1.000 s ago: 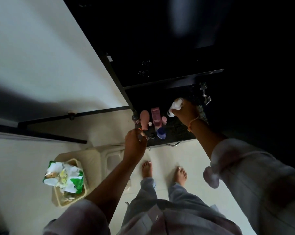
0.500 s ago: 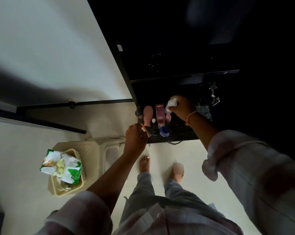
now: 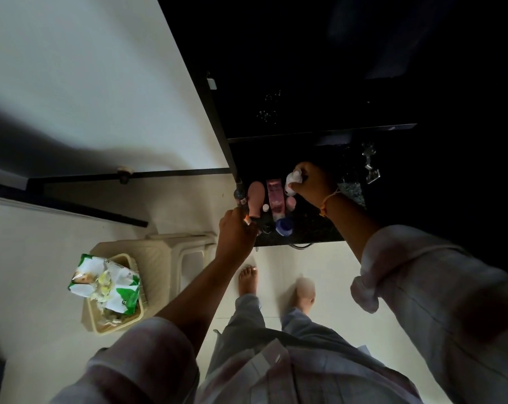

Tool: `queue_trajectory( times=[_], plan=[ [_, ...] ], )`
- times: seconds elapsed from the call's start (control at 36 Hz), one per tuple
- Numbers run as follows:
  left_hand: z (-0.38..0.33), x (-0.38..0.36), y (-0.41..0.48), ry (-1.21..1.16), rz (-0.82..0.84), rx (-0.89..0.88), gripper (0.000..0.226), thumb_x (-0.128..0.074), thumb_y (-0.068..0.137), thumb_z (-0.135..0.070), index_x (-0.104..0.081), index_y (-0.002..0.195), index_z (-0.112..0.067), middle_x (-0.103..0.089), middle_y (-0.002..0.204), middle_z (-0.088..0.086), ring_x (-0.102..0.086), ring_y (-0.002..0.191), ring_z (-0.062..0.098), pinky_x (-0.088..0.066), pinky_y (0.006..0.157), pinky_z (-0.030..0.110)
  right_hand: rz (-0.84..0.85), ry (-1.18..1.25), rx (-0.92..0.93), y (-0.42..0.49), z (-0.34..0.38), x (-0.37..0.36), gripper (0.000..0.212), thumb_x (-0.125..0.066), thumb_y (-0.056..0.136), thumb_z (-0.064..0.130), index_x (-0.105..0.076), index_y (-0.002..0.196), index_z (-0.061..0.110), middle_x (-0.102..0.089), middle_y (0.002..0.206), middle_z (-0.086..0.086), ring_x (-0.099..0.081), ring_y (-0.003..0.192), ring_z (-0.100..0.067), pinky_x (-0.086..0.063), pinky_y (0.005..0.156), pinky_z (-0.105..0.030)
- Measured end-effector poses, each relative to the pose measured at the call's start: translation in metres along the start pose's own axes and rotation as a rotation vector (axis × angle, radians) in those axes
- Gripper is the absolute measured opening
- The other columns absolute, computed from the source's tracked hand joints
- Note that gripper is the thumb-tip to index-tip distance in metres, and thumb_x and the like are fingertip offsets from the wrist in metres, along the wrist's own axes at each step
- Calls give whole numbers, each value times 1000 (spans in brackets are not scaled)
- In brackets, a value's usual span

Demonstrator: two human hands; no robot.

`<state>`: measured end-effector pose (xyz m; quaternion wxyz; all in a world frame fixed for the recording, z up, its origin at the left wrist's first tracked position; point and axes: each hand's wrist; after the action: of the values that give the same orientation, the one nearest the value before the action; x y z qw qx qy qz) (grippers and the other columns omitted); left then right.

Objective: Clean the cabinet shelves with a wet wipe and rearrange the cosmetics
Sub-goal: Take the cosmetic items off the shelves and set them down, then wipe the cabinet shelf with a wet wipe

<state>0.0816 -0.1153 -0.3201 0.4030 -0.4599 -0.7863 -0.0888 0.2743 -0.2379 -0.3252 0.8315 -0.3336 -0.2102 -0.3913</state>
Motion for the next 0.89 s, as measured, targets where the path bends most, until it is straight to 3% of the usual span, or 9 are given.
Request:
queue_trajectory(
  times=[0.08, 0.19, 0.28, 0.33, 0.42, 0.53, 0.64, 0.75, 0.89],
  plan=[
    [-4, 2, 1, -8, -3, 4, 22, -63, 88, -18, -58, 107, -9, -49, 92, -5, -51, 94, 23, -41, 82, 33, -21, 1, -10, -5, 1, 5, 54, -77, 80, 24, -55, 128, 12, -60, 125, -12, -58, 115, -31, -49, 97, -42],
    [-8, 7, 0, -10, -19, 13, 24, -61, 90, -22, -58, 110, -8, -57, 104, 7, -51, 102, 26, -38, 86, 31, -254, -76, 25, -28, 12, 17, 57, -75, 75, 42, -58, 125, 19, -57, 127, -12, -55, 115, -33, -52, 89, -43],
    [-12, 13, -4, 13, -45, 0, 27, -63, 90, -22, -58, 112, -7, -58, 111, 12, -50, 107, 28, -37, 88, 31, -433, -165, 167, -58, 25, 19, 51, -70, 76, 45, -60, 119, 19, -55, 125, -12, -50, 114, -35, -50, 80, -37],
    [-13, 17, -9, 47, -66, -5, 33, -64, 91, -26, -56, 116, -7, -57, 115, 12, -49, 109, 28, -36, 89, 29, -462, -237, 274, -78, 34, 15, 49, -67, 78, 45, -60, 117, 17, -55, 123, -12, -49, 110, -33, -46, 79, -34],
    [-11, 24, -23, 96, -92, 1, 40, -62, 92, -32, -53, 124, -8, -54, 123, 10, -47, 116, 26, -34, 91, 26, -374, -315, 407, -103, 46, 2, 47, -67, 81, 43, -63, 118, 14, -57, 123, -13, -50, 110, -32, -45, 85, -34],
    [0, 38, -49, 150, -119, 16, 47, -62, 91, -33, -50, 131, -11, -51, 131, 8, -44, 123, 24, -37, 99, 31, -304, -411, 640, -123, 64, -21, 35, -66, 83, 39, -67, 108, 14, -62, 112, -9, -55, 106, -32, -42, 100, -45],
    [18, 58, -81, 158, -200, 82, 44, -62, 91, -31, -52, 129, -11, -51, 132, 7, -44, 124, 24, -36, 102, 33, -195, -490, 802, -132, 86, -50, 29, -56, 87, 40, -67, 97, 16, -64, 100, -5, -58, 93, -28, -45, 85, -40],
    [49, 80, -115, 133, -286, 174, 32, -63, 88, -22, -60, 118, -12, -57, 123, 8, -49, 117, 25, -36, 99, 33, -84, -598, 1012, -141, 113, -92, 15, -68, 84, 22, -64, 71, 15, -62, 75, -5, -61, 74, -28, -52, 69, -37],
    [107, 104, -153, -1, -420, 364, 12, -63, 89, -15, -68, 97, -7, -63, 104, 11, -58, 100, 28, -44, 91, 36, 260, -633, 919, -159, 140, -147, 24, -48, 94, 19, -60, 115, 19, -62, 107, -4, -59, 100, -28, -52, 78, -37]
  ],
)
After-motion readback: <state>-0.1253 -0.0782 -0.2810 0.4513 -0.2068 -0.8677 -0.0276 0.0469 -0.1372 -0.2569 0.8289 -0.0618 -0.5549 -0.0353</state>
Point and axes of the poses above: each hand's wrist, its own y-axis towards the middle knuckle, its own x-axis out of the back of the hand, z = x × y
